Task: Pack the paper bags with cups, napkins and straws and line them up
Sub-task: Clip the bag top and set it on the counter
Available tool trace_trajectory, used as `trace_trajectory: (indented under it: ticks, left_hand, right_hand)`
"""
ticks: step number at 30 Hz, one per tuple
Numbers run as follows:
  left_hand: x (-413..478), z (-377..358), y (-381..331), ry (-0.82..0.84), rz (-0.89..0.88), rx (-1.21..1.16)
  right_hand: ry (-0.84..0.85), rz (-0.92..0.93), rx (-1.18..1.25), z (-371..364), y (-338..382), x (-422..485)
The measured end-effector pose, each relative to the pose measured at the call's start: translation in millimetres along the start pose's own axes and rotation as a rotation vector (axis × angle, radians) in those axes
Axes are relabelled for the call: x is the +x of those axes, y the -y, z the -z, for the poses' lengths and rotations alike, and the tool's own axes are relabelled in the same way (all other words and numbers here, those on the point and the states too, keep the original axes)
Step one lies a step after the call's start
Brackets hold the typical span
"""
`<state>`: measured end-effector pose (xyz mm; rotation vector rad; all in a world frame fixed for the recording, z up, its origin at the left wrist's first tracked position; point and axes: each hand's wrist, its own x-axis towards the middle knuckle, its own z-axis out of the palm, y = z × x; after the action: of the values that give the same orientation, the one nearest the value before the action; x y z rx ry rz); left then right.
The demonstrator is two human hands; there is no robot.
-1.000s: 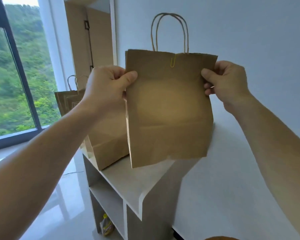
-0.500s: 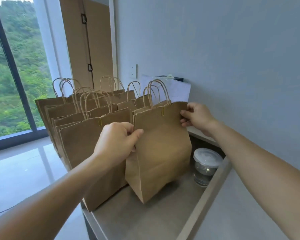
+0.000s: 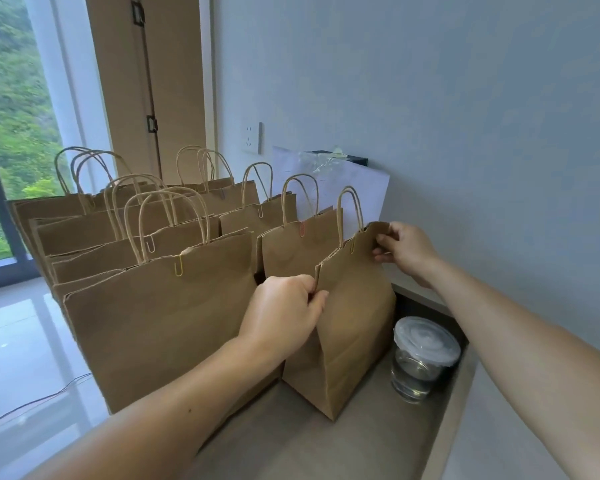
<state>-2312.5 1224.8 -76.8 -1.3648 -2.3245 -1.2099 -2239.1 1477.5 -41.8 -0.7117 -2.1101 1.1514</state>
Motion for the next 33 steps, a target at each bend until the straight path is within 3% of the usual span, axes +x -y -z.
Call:
trace_trajectory:
  ticks: [12, 19, 21, 26, 33]
  left_hand:
    - [-4, -17, 0, 0.020, -0.050, -0.022]
    - [-6, -13, -40, -0.248, -0.320, 0.246]
    - [-14, -19, -70, -0.156, -0.397, 0.293]
    - [-57, -55, -160, 0.259, -0.547, 0.318]
    - [-188, -117, -294, 0.566, -0.775, 0.336]
  right_hand:
    - [-0.194, -0.130, -0.018, 17, -15, -51]
    - [-0.267, -0.107, -0.347, 58, -22, -140]
    - [-0.269, -0.107, -0.423, 74, -22, -172]
    - [-0.341, -0.169, -0.571, 130, -30, -286]
    - [-0.455, -0.444, -0.668, 212, -57, -519]
